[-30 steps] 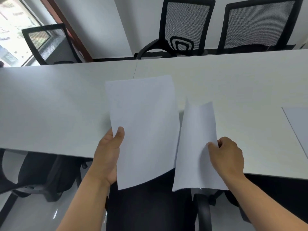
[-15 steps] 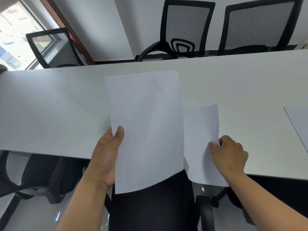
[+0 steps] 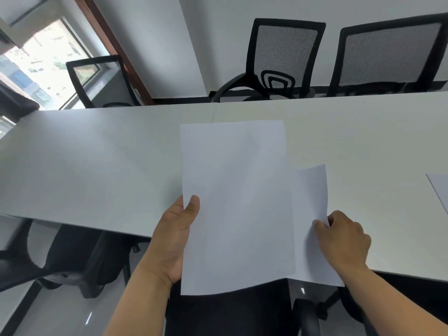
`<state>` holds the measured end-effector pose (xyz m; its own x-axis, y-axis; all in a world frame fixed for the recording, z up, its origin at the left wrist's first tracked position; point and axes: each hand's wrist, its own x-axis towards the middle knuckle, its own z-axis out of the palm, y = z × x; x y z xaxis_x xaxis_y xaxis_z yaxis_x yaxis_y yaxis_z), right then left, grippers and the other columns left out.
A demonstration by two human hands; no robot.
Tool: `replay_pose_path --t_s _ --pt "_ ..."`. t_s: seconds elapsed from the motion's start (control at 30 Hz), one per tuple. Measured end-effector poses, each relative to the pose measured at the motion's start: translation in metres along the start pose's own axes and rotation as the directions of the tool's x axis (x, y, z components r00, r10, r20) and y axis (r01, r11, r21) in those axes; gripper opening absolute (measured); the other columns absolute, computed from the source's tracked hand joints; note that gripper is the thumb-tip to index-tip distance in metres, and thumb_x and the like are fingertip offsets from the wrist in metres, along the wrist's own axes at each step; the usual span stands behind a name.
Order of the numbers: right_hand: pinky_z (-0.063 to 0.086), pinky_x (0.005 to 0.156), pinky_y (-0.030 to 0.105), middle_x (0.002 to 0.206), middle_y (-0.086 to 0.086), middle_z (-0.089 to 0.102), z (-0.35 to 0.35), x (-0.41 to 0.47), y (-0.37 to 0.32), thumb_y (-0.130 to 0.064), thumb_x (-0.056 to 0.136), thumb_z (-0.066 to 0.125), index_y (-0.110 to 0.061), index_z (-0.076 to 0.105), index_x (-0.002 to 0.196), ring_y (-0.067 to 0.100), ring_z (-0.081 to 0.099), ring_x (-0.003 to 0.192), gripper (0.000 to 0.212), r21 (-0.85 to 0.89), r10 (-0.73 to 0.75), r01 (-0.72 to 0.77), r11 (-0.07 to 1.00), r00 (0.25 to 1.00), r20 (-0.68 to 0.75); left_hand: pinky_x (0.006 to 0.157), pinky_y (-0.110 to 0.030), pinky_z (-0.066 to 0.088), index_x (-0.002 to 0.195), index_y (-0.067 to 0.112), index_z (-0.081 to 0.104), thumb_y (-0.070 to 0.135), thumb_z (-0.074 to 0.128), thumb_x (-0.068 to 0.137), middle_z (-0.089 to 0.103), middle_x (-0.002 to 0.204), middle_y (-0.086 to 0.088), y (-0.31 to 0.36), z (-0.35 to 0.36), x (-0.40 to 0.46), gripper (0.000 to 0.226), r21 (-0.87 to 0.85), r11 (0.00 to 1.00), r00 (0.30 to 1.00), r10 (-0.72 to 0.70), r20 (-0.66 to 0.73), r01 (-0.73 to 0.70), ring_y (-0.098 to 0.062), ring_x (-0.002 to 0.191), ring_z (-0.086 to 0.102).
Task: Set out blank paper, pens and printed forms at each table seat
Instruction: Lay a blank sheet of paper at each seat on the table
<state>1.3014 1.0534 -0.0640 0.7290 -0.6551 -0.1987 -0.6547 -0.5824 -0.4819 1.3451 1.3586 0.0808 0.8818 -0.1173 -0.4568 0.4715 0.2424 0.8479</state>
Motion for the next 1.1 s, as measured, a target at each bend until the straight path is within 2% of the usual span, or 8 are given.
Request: replay_pose_path --t_s 0.4,0.5,0.6,0.67,0.8,0.9,0.97,1.1 --pt "0.042 0.075 0.044 0.073 0.004 0.061 -0.001 0.000 -0.004 -0.030 0.094 0.065 -0.012 0.051 0.078 0.035 0.056 0.077 0.027 0.016 0.033 -0.033 0.999 0.999 0.022 0.098 -0.049 0.059 0.141 0.021 0.071 0.032 0.055 0.110 0.076 0.138 -0.011 -0.006 -0.007 -0.005 0.037 -0.018 0.999 0.999 -0.033 0.013 0.033 -0.034 0.123 0.075" --pt "0.045 0.083 0.048 0.096 0.011 0.066 -0.003 -0.002 -0.008 -0.030 0.093 0.073 -0.007 0.060 0.097 0.041 0.057 0.095 0.027 0.037 0.073 -0.073 0.997 0.997 0.010 0.091 -0.046 0.065 0.142 0.021 0.071 0.032 0.055 0.110 0.076 0.138 -0.011 -0.007 -0.009 -0.006 0.038 -0.018 0.999 0.999 -0.034 0.020 0.034 -0.034 0.123 0.075" --pt "0.046 0.096 0.059 0.129 0.030 0.057 -0.005 -0.005 -0.014 -0.032 0.088 0.085 0.001 0.060 0.132 0.052 0.050 0.121 0.060 0.040 0.134 -0.131 0.991 0.988 -0.072 0.090 -0.045 0.066 0.141 0.021 0.072 0.032 0.055 0.110 0.077 0.137 -0.010 -0.006 -0.010 -0.008 0.037 -0.025 0.999 0.999 -0.033 0.021 0.034 -0.033 0.122 0.076" --pt "0.043 0.102 0.062 0.136 0.029 0.052 -0.011 -0.010 -0.024 -0.034 0.090 0.083 -0.002 0.058 0.137 0.052 0.046 0.127 0.062 0.110 0.108 -0.097 0.989 0.989 -0.100 0.091 -0.046 0.065 0.141 0.020 0.072 0.031 0.055 0.110 0.076 0.137 -0.011 -0.005 -0.012 -0.011 0.037 -0.029 0.999 0.999 -0.034 0.021 0.034 -0.034 0.122 0.076" --pt "0.050 0.093 0.045 0.119 0.003 0.067 -0.032 -0.031 -0.054 -0.045 0.105 0.061 -0.019 0.067 0.116 0.027 0.063 0.112 0.028 0.515 -0.071 0.021 0.857 0.995 0.077 0.101 -0.052 0.058 0.142 0.018 0.071 0.032 0.057 0.108 0.075 0.139 -0.013 -0.003 -0.015 -0.016 0.039 -0.039 0.999 0.999 -0.032 0.013 0.032 -0.037 0.126 0.073" --pt "0.053 0.089 0.042 0.105 0.005 0.078 -0.057 -0.053 -0.084 -0.052 0.112 0.046 -0.018 0.074 0.113 0.024 0.070 0.095 0.045 0.771 -0.155 -0.215 0.599 0.914 0.376 0.107 -0.054 0.054 0.142 0.017 0.072 0.031 0.056 0.110 0.074 0.140 -0.014 -0.001 -0.017 -0.022 0.038 -0.039 0.999 1.000 -0.031 -0.003 0.031 -0.038 0.128 0.072" --pt "0.054 0.100 0.046 0.116 0.008 0.081 -0.071 -0.064 -0.097 -0.055 0.113 0.041 -0.015 0.075 0.125 0.027 0.076 0.106 0.054 0.791 -0.233 -0.412 0.452 0.802 0.550 0.106 -0.053 0.055 0.142 0.017 0.072 0.032 0.056 0.111 0.074 0.140 -0.014 0.000 -0.018 -0.027 0.038 -0.024 0.999 0.999 -0.033 -0.009 0.032 -0.039 0.128 0.072" --pt "0.055 0.108 0.051 0.123 0.013 0.080 -0.097 -0.086 -0.109 -0.034 0.107 0.062 -0.007 0.075 0.125 0.032 0.077 0.114 0.035 0.779 -0.348 -0.382 0.498 0.734 0.583 0.109 -0.056 0.054 0.139 0.018 0.074 0.033 0.057 0.110 0.075 0.139 -0.014 0.006 -0.020 -0.043 0.037 -0.023 0.999 0.999 -0.041 -0.015 0.041 -0.039 0.127 0.072"
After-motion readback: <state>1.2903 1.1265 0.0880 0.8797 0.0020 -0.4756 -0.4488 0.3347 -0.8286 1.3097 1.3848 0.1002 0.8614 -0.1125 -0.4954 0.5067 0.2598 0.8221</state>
